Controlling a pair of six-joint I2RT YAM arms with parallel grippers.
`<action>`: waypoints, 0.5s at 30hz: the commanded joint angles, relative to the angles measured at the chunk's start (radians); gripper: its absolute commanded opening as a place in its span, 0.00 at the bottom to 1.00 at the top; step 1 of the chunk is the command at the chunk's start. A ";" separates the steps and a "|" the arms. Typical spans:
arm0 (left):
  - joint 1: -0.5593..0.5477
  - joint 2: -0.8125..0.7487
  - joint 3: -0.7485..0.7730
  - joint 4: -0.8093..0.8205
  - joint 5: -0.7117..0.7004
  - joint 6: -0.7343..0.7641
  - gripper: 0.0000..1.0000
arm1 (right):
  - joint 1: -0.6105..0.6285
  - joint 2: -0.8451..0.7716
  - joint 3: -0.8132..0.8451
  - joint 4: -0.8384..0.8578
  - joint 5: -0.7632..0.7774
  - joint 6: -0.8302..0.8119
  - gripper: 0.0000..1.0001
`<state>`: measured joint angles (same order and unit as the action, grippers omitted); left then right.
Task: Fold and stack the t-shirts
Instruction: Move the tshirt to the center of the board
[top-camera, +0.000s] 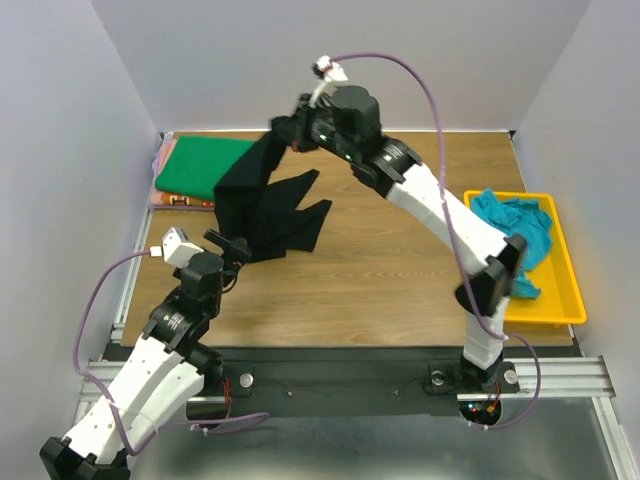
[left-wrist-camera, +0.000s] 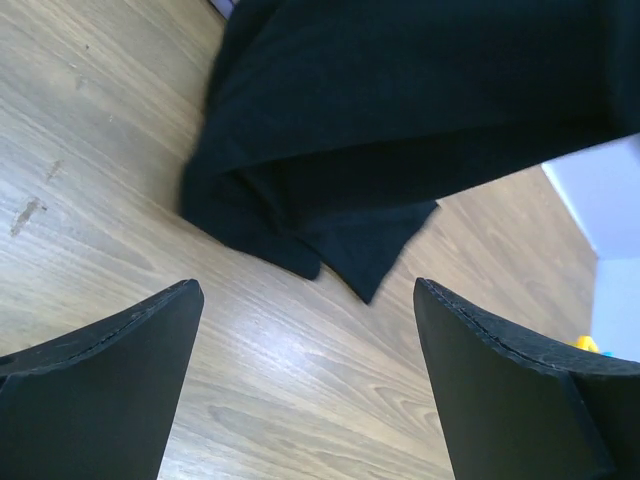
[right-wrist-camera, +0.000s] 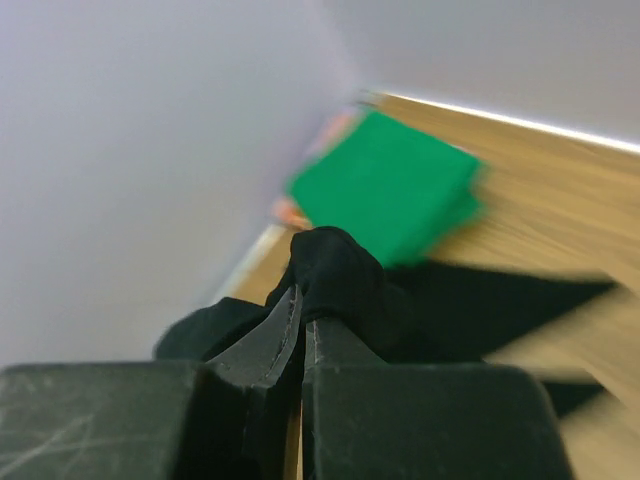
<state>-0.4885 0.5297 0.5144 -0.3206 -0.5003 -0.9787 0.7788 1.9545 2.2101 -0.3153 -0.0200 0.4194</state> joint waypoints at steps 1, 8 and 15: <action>0.004 -0.039 0.026 -0.069 -0.040 -0.041 0.99 | -0.041 -0.316 -0.354 0.116 0.404 -0.033 0.00; 0.005 -0.063 0.012 -0.081 -0.026 -0.048 0.99 | -0.292 -0.652 -1.056 0.114 0.471 0.099 0.01; 0.005 0.067 -0.040 -0.002 0.061 -0.008 0.98 | -0.412 -0.665 -1.359 0.111 0.528 0.179 0.09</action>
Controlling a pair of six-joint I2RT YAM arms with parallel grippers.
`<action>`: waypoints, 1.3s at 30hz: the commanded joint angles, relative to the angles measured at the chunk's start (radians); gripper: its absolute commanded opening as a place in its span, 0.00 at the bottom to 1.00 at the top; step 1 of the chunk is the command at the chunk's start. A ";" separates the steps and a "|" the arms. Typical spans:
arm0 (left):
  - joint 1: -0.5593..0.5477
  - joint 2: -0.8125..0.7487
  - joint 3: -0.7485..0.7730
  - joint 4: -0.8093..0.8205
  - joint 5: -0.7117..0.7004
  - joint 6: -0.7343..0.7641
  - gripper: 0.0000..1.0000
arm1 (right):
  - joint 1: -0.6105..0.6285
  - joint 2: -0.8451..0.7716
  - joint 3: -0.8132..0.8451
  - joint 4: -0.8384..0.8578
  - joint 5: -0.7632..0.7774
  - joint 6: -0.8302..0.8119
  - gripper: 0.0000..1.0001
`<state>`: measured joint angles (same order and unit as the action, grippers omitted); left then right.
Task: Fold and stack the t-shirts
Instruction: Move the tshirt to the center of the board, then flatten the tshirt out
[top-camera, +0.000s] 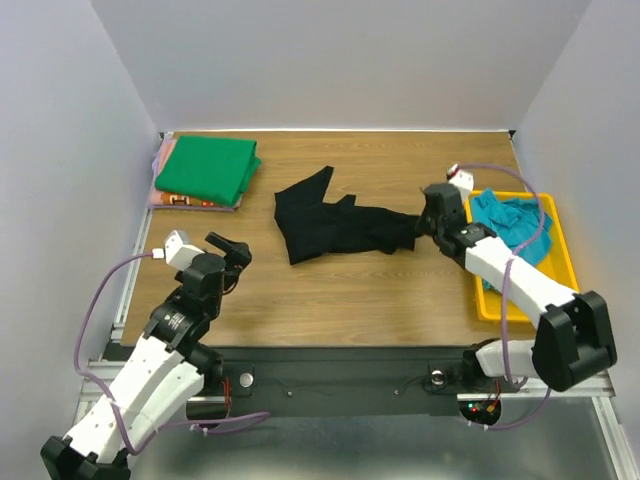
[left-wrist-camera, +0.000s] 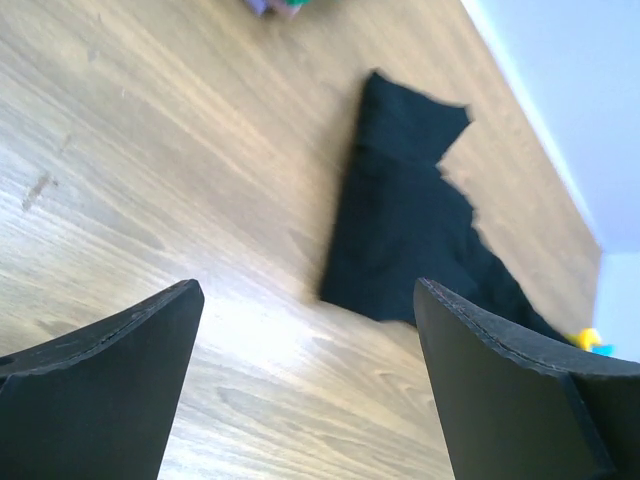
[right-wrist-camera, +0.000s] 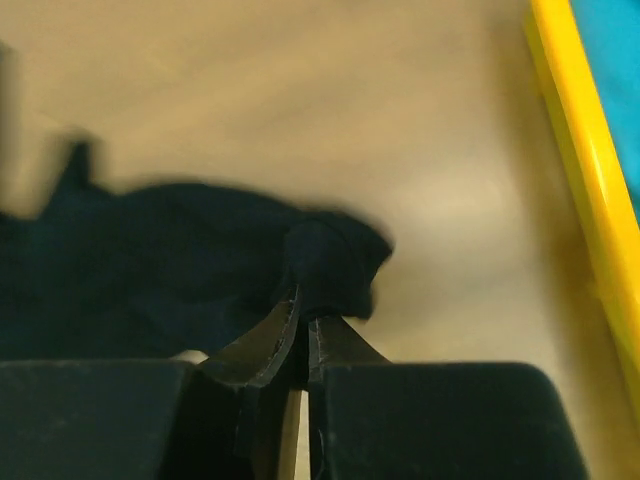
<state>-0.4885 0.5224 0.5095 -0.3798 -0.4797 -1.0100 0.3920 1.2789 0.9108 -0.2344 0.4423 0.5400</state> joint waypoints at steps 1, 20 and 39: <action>0.005 0.094 -0.046 0.071 0.061 0.028 0.99 | -0.030 0.023 -0.075 0.029 0.072 0.061 0.10; 0.005 0.622 -0.055 0.642 0.434 0.209 0.98 | 0.005 -0.087 -0.096 -0.088 -0.163 0.044 1.00; 0.005 0.947 0.069 0.783 0.530 0.223 0.00 | 0.153 0.220 -0.038 0.093 -0.126 0.193 1.00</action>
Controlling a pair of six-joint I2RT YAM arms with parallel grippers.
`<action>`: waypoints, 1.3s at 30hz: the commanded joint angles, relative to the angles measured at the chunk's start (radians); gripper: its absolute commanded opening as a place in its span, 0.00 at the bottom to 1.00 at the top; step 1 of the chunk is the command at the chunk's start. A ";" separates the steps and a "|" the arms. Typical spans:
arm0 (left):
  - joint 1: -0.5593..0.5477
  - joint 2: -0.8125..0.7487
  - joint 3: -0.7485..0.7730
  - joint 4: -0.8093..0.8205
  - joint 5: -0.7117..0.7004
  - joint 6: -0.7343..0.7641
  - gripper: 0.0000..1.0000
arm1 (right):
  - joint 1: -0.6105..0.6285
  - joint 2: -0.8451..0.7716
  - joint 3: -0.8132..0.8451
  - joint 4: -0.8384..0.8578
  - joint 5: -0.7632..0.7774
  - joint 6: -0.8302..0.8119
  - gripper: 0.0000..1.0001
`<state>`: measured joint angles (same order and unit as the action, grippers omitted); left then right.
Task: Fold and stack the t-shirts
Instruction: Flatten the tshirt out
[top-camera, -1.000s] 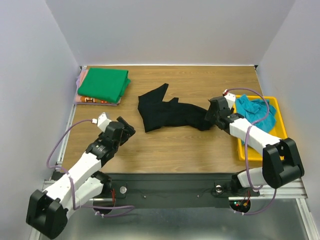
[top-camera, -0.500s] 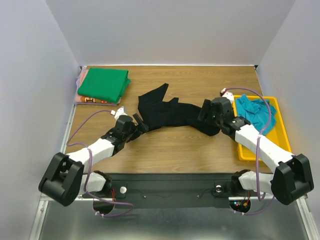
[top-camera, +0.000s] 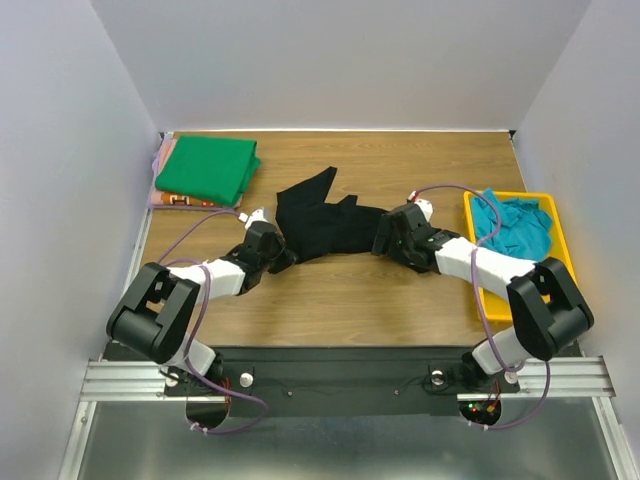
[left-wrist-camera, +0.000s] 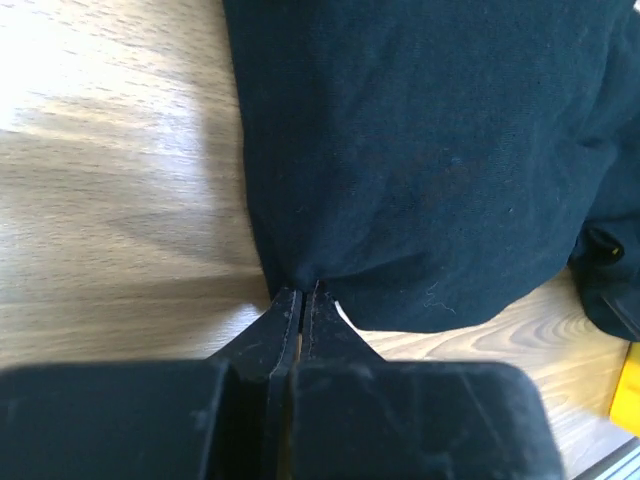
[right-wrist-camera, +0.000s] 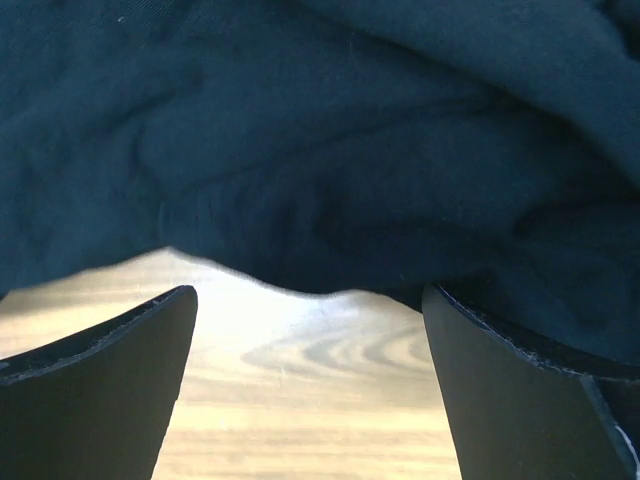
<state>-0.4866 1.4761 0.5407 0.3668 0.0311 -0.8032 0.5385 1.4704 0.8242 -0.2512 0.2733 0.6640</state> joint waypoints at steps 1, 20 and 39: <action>0.003 -0.007 0.035 0.035 0.007 0.016 0.00 | 0.006 0.039 0.052 0.121 0.050 0.080 1.00; 0.003 -0.316 -0.088 -0.012 -0.111 0.041 0.00 | 0.008 0.117 0.019 0.242 0.135 0.306 0.89; -0.043 -0.764 0.100 -0.365 -0.333 0.084 0.00 | 0.006 -0.464 0.052 0.067 0.202 0.030 0.00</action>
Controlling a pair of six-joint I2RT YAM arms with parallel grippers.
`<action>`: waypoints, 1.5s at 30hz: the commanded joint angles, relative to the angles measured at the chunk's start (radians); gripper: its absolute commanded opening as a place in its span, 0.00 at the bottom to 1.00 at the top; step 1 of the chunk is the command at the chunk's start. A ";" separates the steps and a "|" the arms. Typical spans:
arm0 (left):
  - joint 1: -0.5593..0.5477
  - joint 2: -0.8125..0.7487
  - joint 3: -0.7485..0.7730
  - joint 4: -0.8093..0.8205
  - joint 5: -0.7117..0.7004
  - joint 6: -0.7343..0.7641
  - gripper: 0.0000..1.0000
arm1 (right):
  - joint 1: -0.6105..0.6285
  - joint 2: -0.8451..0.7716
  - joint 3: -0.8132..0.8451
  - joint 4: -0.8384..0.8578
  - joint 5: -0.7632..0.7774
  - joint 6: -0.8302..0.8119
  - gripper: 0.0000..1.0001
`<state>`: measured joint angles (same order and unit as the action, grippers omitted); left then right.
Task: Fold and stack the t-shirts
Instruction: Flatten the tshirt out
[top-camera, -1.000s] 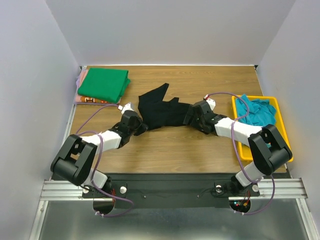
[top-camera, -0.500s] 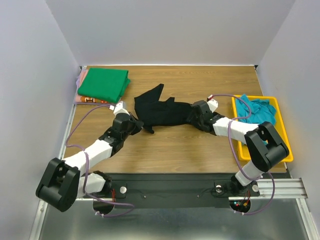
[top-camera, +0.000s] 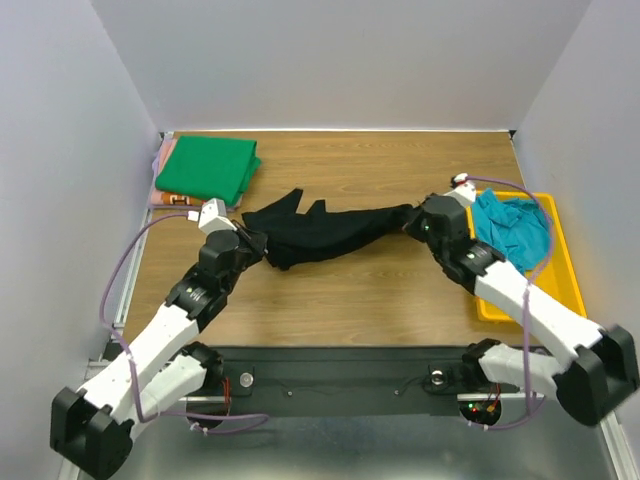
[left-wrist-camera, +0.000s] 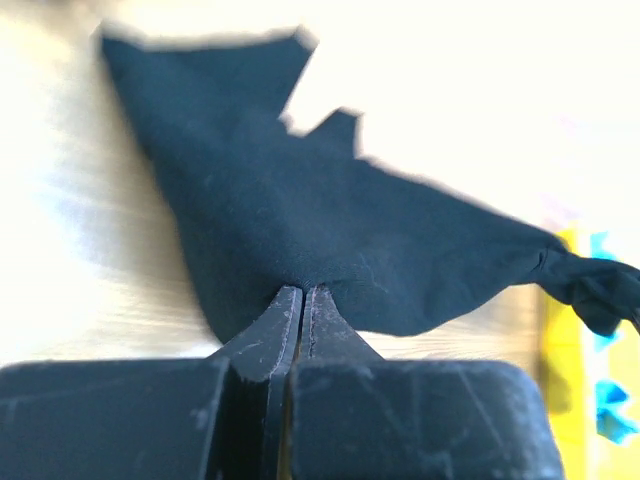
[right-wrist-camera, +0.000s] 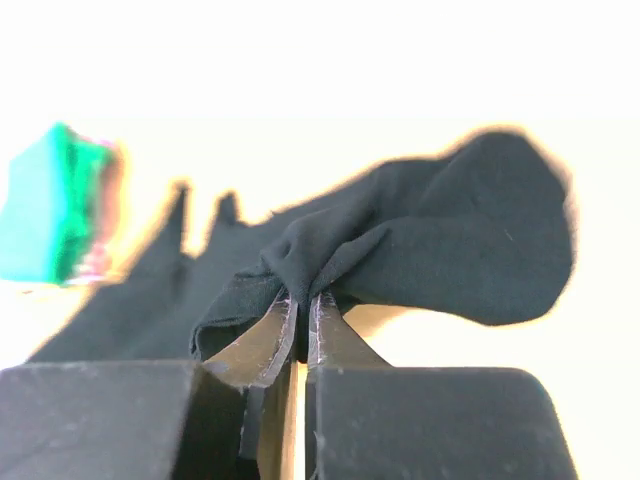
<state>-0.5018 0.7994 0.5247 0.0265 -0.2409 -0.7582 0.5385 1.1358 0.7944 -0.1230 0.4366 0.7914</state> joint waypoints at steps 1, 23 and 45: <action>-0.033 -0.104 0.164 -0.049 -0.073 0.043 0.00 | 0.006 -0.161 0.101 -0.075 0.039 -0.121 0.01; -0.035 -0.240 0.934 -0.172 0.380 0.178 0.00 | 0.006 -0.352 0.960 -0.262 -0.271 -0.305 0.00; 0.164 0.538 0.676 -0.053 0.143 0.223 0.98 | -0.198 0.441 0.939 -0.176 0.269 -0.425 0.01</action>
<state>-0.4149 1.1343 1.2297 -0.0906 -0.0750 -0.5713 0.4488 1.4330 1.7512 -0.3511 0.7261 0.3336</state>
